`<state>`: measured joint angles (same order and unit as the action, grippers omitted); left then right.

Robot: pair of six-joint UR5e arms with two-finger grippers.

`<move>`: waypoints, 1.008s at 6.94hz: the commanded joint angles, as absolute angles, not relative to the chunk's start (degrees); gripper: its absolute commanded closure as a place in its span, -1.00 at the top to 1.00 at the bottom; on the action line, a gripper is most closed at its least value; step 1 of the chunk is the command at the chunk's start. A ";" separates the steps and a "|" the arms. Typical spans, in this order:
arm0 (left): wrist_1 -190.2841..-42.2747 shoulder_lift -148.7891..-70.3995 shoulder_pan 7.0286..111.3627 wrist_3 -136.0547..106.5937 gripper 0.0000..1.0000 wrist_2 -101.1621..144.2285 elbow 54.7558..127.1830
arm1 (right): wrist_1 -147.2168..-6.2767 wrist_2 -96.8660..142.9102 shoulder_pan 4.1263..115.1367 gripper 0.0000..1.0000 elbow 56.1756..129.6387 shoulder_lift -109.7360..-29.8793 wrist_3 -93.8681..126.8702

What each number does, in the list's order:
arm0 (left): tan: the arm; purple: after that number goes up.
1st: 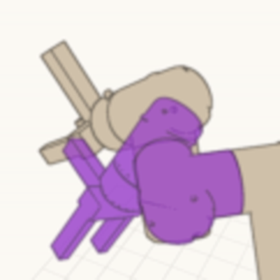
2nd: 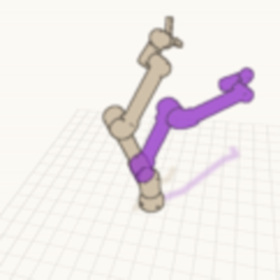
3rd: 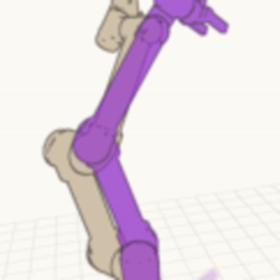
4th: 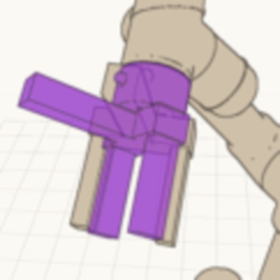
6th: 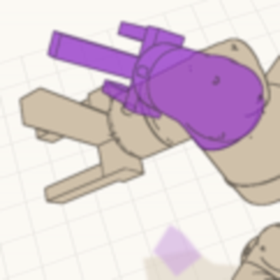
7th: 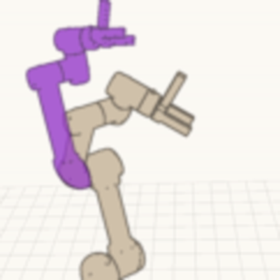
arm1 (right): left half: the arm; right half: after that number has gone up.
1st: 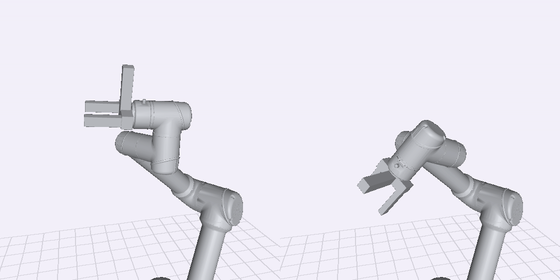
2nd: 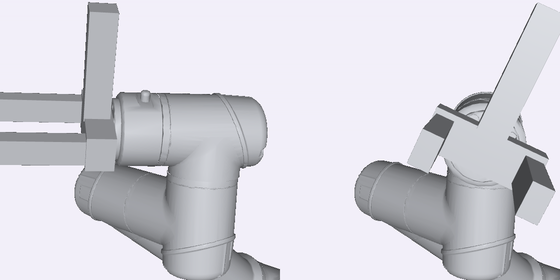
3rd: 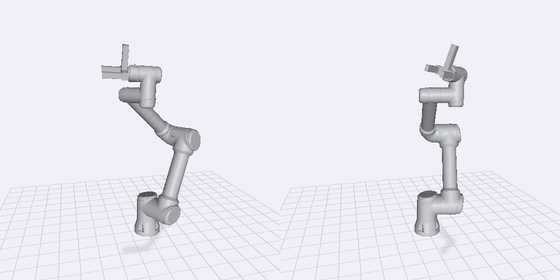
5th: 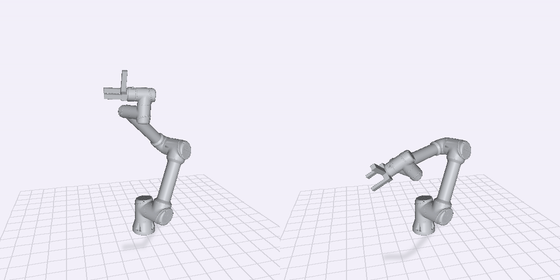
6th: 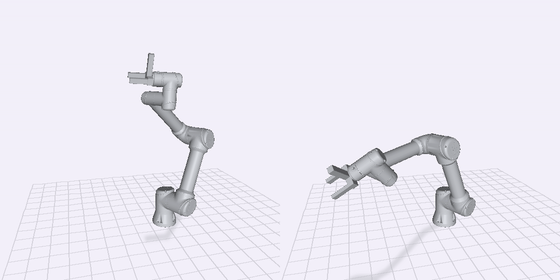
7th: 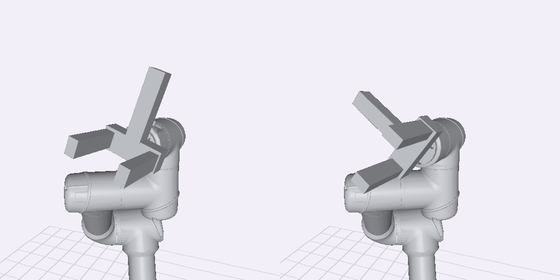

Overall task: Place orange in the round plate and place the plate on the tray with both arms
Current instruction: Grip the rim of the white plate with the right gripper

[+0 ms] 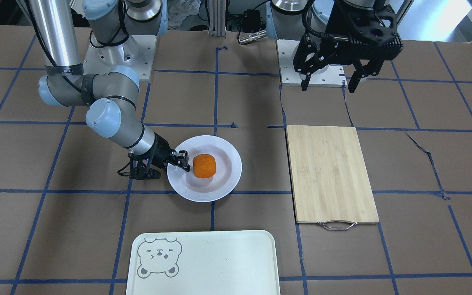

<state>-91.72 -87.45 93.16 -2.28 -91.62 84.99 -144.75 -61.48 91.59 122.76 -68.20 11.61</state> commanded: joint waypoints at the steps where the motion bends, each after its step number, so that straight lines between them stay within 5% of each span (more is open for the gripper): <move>1: -91.76 -87.45 93.16 -2.29 1.00 -91.58 84.99 | -144.67 -62.93 91.58 -0.77 122.96 -70.56 11.69; 4: -91.76 -87.45 93.16 -2.29 1.00 -91.58 84.99 | -144.32 -62.40 91.23 -0.85 122.35 -72.16 13.54; 7: -91.76 -87.45 93.16 -2.29 1.00 -91.67 84.99 | -140.21 -59.52 90.88 -0.85 113.68 -71.63 16.95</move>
